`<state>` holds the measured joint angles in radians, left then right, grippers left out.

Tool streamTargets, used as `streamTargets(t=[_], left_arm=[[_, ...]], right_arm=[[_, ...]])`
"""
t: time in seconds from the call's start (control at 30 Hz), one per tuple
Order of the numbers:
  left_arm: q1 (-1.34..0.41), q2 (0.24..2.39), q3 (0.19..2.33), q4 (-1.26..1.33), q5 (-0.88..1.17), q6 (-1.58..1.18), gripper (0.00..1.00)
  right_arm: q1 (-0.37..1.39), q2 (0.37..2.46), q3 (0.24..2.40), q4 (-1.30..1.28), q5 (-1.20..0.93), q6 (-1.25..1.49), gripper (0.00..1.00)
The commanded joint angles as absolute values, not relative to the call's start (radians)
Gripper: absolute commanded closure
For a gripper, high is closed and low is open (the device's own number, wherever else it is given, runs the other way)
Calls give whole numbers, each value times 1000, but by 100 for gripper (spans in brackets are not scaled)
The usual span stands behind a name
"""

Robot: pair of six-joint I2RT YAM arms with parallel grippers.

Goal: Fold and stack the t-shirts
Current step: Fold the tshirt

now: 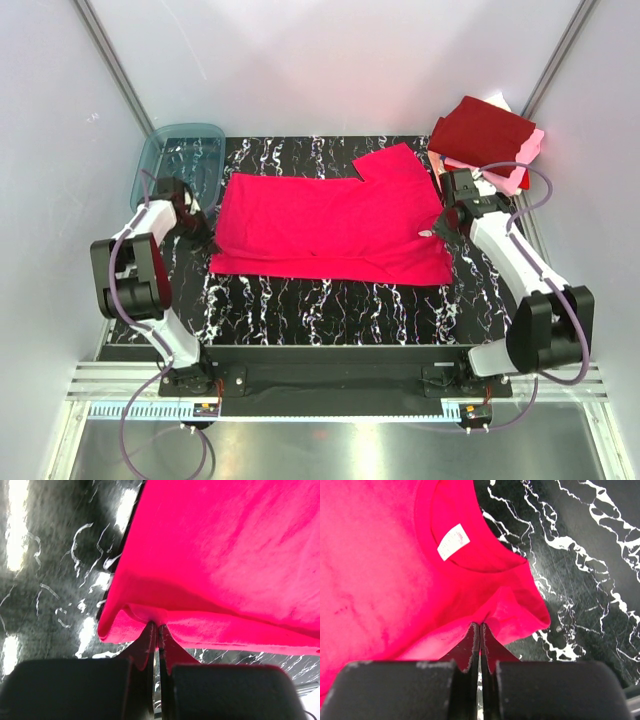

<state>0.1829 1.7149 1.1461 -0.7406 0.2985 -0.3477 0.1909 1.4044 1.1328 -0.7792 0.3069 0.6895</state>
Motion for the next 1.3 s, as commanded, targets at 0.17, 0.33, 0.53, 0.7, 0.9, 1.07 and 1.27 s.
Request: streamTargets(t=[0.17,0.33,0.53,0.7,0.9,1.07,1.27], left_arm=[[170,1753,1235,-729,256,-342,100],[166,1775,1293,-748,249,-345,100],[135,1844,1385,-785,207,-347,100],[132,1888,1411,-788,178,-357,84],[132,1763,1376,-795,126,-370,44],[137,1584,1243,-781,78,-376,24],[163,1454,991,-646,146,-446,22]], right_arm=[[134,1488,1207,-709,279,623,100],[118,1523,1224,-690,270,614,100],[103,1594,1261,-673,258,597,100],[74,1704,1330,-678,226,591,99],[6,1809,1473,-750,129,535,1],[-32,1669,1363,-742,120,535,0],[-41,1415,1061,-686,28,592,0]])
